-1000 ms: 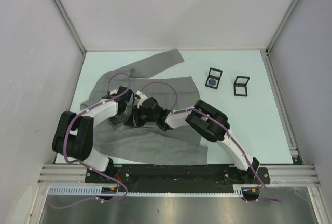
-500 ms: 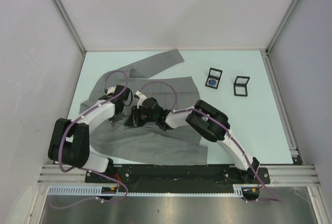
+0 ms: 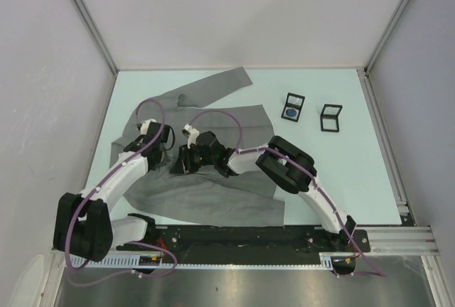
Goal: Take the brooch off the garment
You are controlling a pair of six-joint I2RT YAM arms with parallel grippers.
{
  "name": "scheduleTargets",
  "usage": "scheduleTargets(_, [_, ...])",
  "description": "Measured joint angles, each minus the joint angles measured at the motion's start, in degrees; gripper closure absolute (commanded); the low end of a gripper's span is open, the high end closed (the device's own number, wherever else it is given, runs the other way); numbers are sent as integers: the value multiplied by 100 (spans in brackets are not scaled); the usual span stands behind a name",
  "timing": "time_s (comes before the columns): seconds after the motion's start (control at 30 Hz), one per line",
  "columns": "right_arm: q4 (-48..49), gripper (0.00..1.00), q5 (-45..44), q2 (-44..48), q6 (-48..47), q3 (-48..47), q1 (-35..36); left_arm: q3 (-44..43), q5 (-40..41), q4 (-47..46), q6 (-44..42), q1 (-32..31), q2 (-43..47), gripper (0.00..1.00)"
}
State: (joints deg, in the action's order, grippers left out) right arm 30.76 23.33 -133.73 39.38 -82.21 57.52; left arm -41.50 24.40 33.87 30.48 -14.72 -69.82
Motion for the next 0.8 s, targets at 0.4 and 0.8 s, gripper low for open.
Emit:
scheduleTargets(0.4, [39,61,44,2,-153,0,-2,815,-529,-575,424,538,610,100])
scheduleTargets(0.8, [352,61,76,2,-168,0,76,841,-581,-540,883,704,660,92])
